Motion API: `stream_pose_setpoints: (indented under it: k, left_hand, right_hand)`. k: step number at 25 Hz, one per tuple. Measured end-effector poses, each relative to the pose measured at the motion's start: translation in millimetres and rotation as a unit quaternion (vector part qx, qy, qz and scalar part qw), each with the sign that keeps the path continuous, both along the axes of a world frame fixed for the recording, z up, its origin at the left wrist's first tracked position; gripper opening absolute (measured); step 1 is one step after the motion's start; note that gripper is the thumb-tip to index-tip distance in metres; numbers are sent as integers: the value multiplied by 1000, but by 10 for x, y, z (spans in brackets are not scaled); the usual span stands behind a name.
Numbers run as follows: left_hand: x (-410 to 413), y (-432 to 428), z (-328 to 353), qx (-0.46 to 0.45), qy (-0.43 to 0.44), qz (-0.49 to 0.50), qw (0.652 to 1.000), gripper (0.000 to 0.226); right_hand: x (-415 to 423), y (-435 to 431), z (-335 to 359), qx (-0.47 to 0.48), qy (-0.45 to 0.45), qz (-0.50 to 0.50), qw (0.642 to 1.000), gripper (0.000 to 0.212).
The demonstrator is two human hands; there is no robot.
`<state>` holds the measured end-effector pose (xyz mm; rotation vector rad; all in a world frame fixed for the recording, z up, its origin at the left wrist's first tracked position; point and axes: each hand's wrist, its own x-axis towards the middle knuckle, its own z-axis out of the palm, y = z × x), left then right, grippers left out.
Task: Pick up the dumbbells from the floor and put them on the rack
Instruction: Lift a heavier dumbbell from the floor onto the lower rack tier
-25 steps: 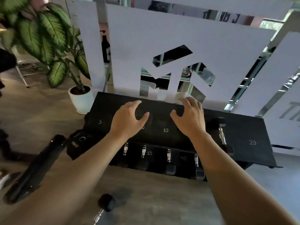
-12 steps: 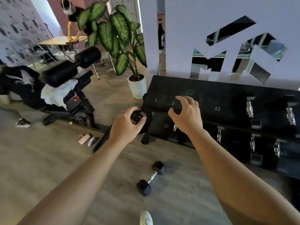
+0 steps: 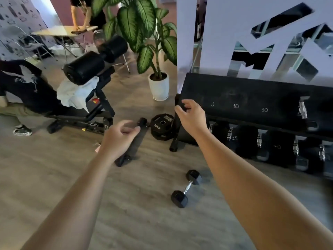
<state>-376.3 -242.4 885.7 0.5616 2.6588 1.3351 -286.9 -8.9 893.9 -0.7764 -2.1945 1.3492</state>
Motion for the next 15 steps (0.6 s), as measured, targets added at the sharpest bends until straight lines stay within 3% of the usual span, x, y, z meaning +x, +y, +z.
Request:
stream_pose_setpoints:
  k: [6, 15]
  left_hand:
    - [-800, -416, -143, 51, -34, 0, 998, 26]
    - [-1624, 892, -412, -16, -76, -120, 990, 24]
  right_hand:
    - [-577, -331, -192, -107, 11, -68, 992, 41]
    - [-1155, 682, -716, -198, 43, -152, 967, 38]
